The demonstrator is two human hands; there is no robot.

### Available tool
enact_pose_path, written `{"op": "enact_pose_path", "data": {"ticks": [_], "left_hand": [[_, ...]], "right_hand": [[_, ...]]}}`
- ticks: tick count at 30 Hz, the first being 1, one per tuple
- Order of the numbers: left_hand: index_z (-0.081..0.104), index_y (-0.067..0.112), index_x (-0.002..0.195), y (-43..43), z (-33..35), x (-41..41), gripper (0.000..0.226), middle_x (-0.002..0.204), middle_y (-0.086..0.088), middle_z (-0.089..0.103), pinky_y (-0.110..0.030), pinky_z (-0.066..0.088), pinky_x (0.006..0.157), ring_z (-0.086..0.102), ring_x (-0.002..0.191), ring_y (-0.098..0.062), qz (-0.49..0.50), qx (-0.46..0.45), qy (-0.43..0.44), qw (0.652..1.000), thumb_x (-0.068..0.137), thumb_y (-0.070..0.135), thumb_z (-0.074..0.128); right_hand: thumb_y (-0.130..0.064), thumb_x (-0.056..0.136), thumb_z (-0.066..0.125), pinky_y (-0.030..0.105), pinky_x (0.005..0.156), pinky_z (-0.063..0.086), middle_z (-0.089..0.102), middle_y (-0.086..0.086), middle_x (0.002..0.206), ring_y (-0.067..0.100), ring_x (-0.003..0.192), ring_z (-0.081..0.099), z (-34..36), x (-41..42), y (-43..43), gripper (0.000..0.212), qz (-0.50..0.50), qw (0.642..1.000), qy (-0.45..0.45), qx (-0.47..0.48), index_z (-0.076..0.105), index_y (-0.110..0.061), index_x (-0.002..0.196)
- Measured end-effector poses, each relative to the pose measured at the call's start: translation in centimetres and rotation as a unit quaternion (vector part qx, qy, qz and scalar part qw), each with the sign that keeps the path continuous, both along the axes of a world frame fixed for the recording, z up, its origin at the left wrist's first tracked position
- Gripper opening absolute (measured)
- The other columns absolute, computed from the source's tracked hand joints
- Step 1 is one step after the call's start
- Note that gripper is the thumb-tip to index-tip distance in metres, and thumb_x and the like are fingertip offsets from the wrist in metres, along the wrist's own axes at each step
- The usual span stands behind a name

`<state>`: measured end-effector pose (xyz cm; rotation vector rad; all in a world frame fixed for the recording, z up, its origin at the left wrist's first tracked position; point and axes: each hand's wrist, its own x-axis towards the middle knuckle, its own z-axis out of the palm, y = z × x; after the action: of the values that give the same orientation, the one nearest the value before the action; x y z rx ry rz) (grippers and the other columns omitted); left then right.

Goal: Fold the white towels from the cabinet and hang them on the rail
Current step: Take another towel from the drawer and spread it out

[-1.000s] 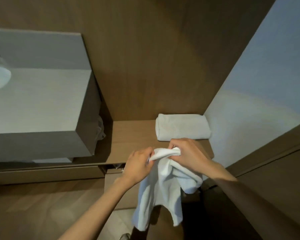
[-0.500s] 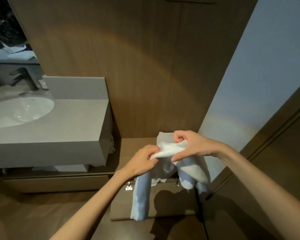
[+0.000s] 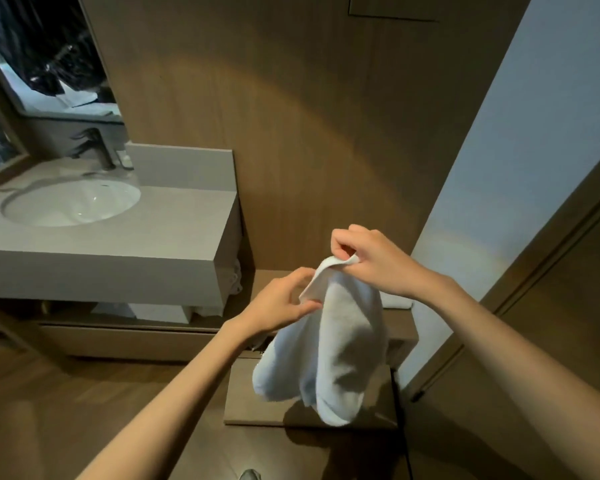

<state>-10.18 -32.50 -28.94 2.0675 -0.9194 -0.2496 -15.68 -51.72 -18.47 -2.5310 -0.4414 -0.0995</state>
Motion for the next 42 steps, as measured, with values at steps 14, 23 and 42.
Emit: {"op": "enact_pose_path", "data": {"ticks": [14,23,42], "left_hand": [[0.058,0.037,0.095,9.8,-5.3,1.4,0.022,0.091,0.015,0.063,-0.027,0.05,0.076,0.061,0.081,-0.006,0.115,0.069,0.06,0.989,0.079,0.05,0.049],[0.047,0.033,0.077,17.6,-4.9,5.2,0.015,0.075,0.011,0.053,-0.021,0.038,0.065,0.051,0.07,-0.007,0.141,0.142,0.05,0.979,0.078,0.039,0.06],[0.05,0.002,0.065,39.6,-1.7,23.6,0.048,0.06,-0.012,0.052,-0.02,0.033,0.056,0.042,0.059,-0.014,0.248,0.065,0.033,0.966,0.1,0.033,0.045]], "right_hand": [[-0.016,0.086,0.069,0.027,0.059,0.036,0.053,0.014,0.074,0.023,0.064,0.044,1.3,1.8,-0.5,0.024,-0.08,0.984,-0.092,0.13,0.048,-0.008,0.076],[-0.035,0.086,0.067,0.043,0.06,0.046,0.054,0.002,0.066,0.03,0.066,0.049,-1.4,7.4,5.7,0.031,-0.126,0.984,-0.088,0.09,0.043,-0.02,0.074],[-0.039,0.1,0.043,0.036,0.061,0.036,0.054,0.002,0.076,0.025,0.074,0.054,-5.0,23.5,23.1,0.031,-0.272,0.961,0.044,-0.006,0.042,-0.018,0.077]]}}
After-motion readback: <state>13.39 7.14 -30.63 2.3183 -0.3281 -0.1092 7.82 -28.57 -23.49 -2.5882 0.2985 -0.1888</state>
